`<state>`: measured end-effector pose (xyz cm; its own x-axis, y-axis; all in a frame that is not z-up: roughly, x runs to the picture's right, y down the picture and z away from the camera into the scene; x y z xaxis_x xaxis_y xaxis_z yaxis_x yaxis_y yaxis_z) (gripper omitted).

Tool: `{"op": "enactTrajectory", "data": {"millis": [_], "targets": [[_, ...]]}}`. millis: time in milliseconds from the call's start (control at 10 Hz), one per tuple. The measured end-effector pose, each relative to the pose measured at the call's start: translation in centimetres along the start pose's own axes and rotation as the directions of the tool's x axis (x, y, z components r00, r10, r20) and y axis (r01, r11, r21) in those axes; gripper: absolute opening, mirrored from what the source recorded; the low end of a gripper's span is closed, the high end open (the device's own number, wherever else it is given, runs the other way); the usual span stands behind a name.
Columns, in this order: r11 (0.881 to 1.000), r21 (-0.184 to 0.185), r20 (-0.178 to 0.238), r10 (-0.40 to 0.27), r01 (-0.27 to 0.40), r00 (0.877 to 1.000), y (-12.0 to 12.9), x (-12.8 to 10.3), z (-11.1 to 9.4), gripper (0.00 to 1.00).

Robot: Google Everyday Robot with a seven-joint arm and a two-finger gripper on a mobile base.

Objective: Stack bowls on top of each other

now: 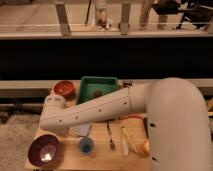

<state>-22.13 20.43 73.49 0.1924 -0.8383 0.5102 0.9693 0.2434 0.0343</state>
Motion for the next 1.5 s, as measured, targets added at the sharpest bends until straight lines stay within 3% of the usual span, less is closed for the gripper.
{"op": "enactTrajectory", "data": {"millis": [1500], "targets": [[0.995,0.098,0.04,-0.025,0.021,0.999,-0.5,-3.5,2.5,0.8]]}}
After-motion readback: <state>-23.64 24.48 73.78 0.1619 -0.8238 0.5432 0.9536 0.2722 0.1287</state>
